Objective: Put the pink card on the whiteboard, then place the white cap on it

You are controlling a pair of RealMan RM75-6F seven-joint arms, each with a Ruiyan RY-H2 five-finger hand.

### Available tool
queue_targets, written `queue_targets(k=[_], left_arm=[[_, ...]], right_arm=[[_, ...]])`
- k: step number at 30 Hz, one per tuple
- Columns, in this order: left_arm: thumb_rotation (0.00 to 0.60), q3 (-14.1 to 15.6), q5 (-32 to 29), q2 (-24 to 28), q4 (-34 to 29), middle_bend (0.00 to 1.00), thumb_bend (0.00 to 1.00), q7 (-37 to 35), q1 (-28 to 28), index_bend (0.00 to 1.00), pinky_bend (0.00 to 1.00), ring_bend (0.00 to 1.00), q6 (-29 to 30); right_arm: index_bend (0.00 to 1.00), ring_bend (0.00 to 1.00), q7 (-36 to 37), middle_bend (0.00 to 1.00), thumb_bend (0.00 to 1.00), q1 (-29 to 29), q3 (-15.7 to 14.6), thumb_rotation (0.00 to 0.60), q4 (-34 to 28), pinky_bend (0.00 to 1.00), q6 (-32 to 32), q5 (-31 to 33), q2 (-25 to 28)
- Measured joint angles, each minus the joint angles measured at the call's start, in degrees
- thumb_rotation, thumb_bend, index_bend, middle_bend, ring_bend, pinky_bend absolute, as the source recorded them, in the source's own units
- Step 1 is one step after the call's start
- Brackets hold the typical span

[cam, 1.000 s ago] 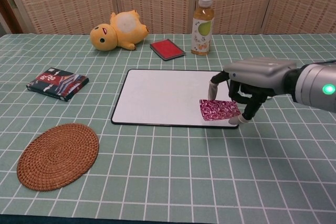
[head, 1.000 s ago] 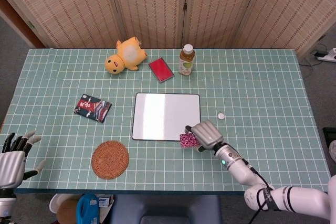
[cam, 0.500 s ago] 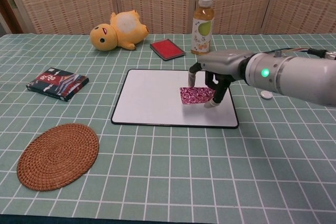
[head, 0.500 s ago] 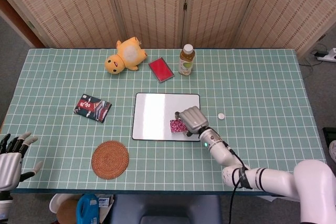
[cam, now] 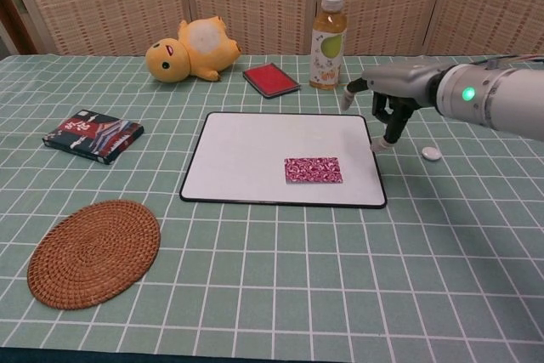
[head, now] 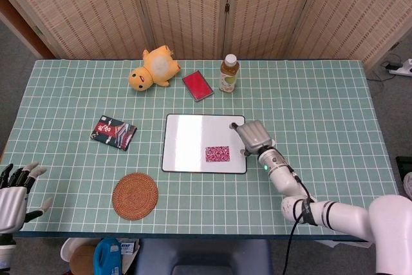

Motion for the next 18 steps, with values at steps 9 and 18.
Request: queue_targets(k=[9,18], left_arm=[[0.6,0.08,-0.08,-0.29,0.23,0.17,0.22,-0.3,0.25,0.23,0.05,0.17,0.16],[0.6,0.08,-0.09,-0.12,0.17,0.17,0.22,-0.52,0.41,0.23,0.05,0.17,0.28]], right_arm=[[0.35,0.99,-0.21,0.83,0.2,-1.54,-3.15,0.6,5.97,1.0,-1.45,1.74,1.43],[0.38,1.0,0.96,0.83,0.2,-2.55,-4.54,0.6,12.55,1.0,-3.53,1.84,-1.66]])
